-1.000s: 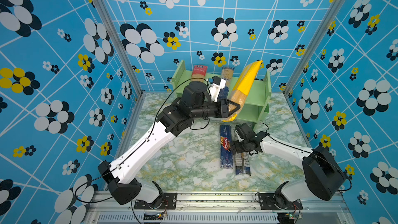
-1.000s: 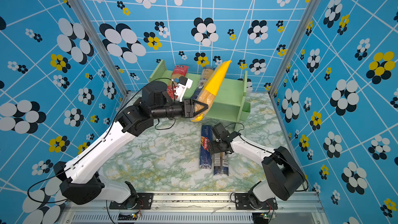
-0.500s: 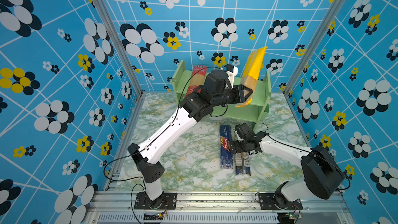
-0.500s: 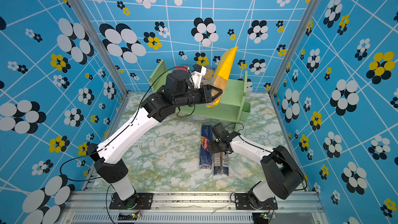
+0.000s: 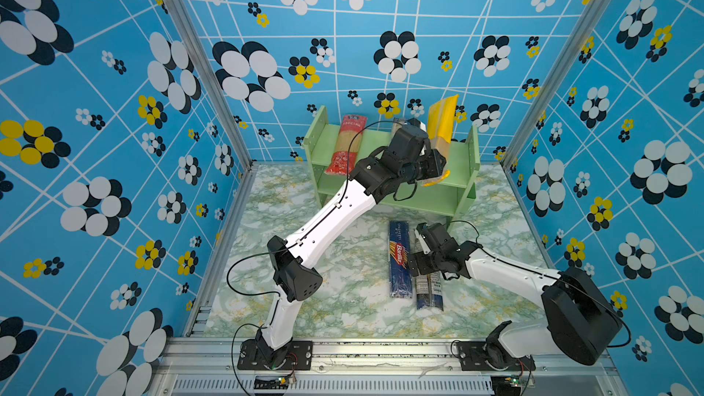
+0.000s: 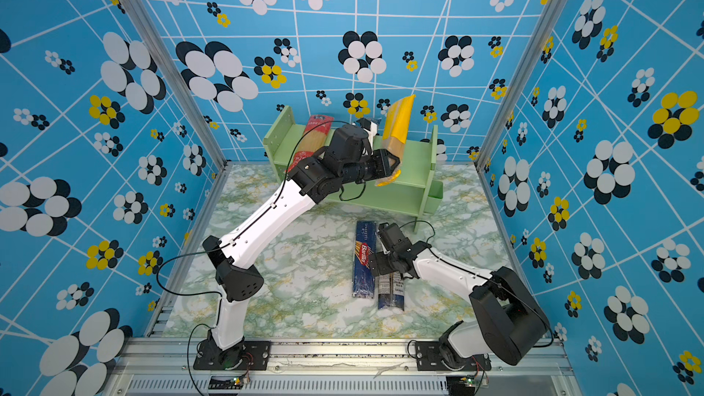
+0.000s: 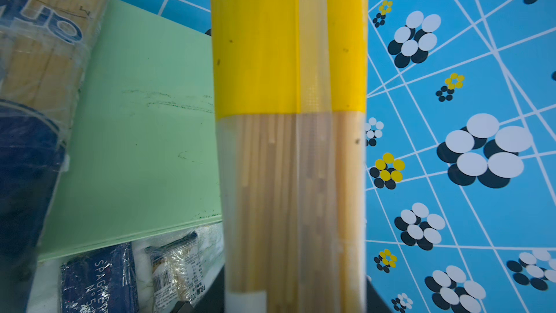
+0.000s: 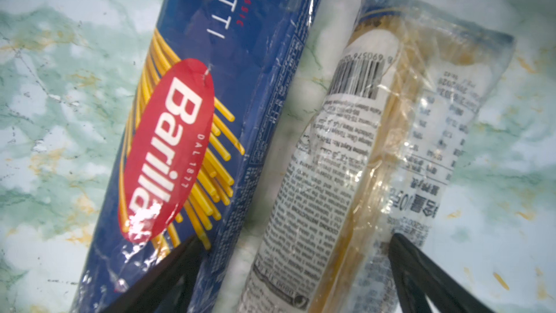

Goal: Arrange pasta packages on shelves
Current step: Place the pasta bag on the shelf.

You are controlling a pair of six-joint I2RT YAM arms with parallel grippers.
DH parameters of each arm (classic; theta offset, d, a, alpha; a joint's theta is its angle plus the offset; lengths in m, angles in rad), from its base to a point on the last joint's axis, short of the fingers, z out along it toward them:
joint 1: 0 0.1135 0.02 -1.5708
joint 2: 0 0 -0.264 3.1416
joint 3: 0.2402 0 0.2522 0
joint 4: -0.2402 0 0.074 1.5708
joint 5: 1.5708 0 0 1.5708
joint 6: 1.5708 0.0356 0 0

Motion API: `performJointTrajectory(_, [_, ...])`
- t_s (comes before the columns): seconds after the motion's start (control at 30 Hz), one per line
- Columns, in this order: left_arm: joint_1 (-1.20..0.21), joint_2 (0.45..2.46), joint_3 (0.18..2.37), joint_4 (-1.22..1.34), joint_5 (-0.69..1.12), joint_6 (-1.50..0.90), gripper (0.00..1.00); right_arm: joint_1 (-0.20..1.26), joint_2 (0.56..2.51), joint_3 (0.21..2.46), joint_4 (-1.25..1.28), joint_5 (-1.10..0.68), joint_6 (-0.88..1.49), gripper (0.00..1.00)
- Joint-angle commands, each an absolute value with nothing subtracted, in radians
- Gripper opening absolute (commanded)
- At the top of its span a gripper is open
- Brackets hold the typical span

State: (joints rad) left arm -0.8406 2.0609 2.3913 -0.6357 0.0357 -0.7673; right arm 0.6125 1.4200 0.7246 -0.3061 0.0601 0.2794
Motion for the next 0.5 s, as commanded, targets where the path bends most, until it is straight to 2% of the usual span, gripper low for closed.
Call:
performJointTrajectory(0.0, [-0.851, 2.048, 2.471, -0.496, -0.052, -0.735, 0.00, 0.615, 1.419, 0.708, -0.303, 0.021, 0.264, 0.99])
performJointTrajectory(0.2, [-0.867, 2.095, 2.518, -0.516, -0.114, -0.708, 0.00, 0.615, 1.427, 0.705, -0.304, 0.018, 0.270, 0.99])
performJointTrajectory(0.47, [-0.871, 2.134, 2.532, -0.492, -0.109, -0.715, 0.00, 0.615, 1.423, 0.694, -0.299, 0.020, 0.273, 0.99])
